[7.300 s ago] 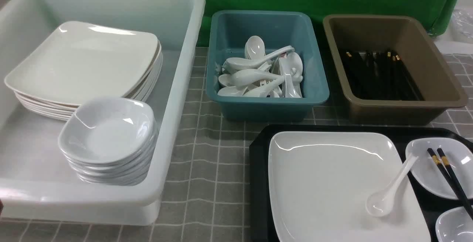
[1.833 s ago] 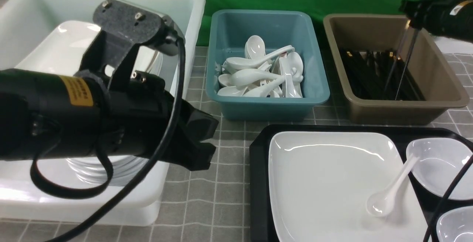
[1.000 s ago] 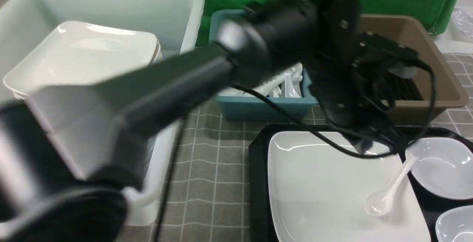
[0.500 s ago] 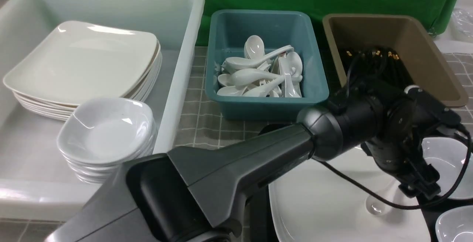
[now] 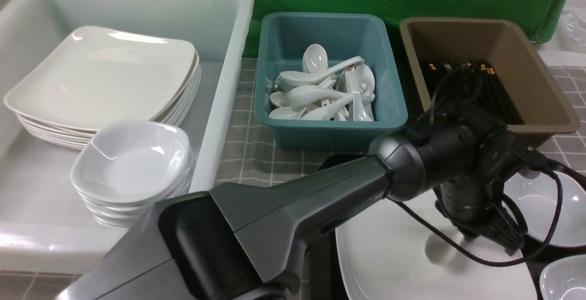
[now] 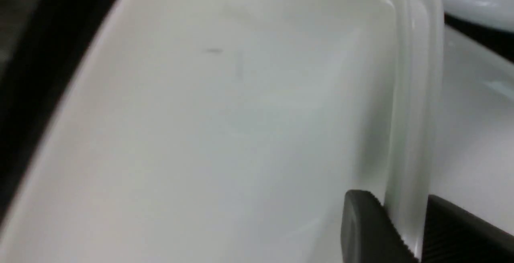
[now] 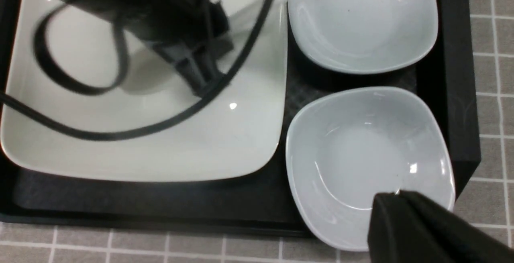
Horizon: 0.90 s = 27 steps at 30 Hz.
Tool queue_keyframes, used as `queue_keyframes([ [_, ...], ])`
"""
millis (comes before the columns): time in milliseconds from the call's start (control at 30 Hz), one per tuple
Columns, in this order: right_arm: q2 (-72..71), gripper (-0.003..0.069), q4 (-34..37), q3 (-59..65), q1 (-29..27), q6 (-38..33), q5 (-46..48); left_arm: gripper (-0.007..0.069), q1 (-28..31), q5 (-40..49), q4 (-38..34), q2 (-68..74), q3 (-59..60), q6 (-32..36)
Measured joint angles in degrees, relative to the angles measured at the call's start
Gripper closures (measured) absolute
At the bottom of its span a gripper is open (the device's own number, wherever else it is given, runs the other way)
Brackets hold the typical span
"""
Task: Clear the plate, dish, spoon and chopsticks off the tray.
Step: Use the left arm to grab a soup spoon from the plate, then use the left arm to put the soup spoon into the small storage box in the middle
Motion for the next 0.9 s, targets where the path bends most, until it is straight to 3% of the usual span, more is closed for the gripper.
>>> queue_keyframes([
  [167,0.0,0.0635,0.39,0.0,0.0,0.0,-1.82,0.0491,2.18,0.09,4.12,-8.76,-1.83,-3.0],
  [300,-0.05,0.0635,2.84,0.0,0.0,0.0,-2.91,0.0491,7.92,-11.13,5.3,-14.14,-2.62,-3.8],
  [467,-0.05,0.0635,8.01,0.0,0.0,-0.05,-4.54,0.0491,15.89,-22.45,4.71,-12.26,-2.83,-4.18],
  [633,-0.05,0.0634,11.79,0.0,0.0,-0.22,-4.68,0.0479,20.69,-22.74,4.67,-8.56,-2.37,-8.46],
  [800,-0.05,0.0632,14.62,0.0,0.0,-3.08,-4.92,0.033,22.65,-20.67,5.36,-7.27,-2.3,-10.58],
  [900,-0.05,0.0631,15.07,0.0,0.0,-3.6,-5.25,0.0167,22.56,-16.28,5.53,-7.95,-2.3,-9.53],
])
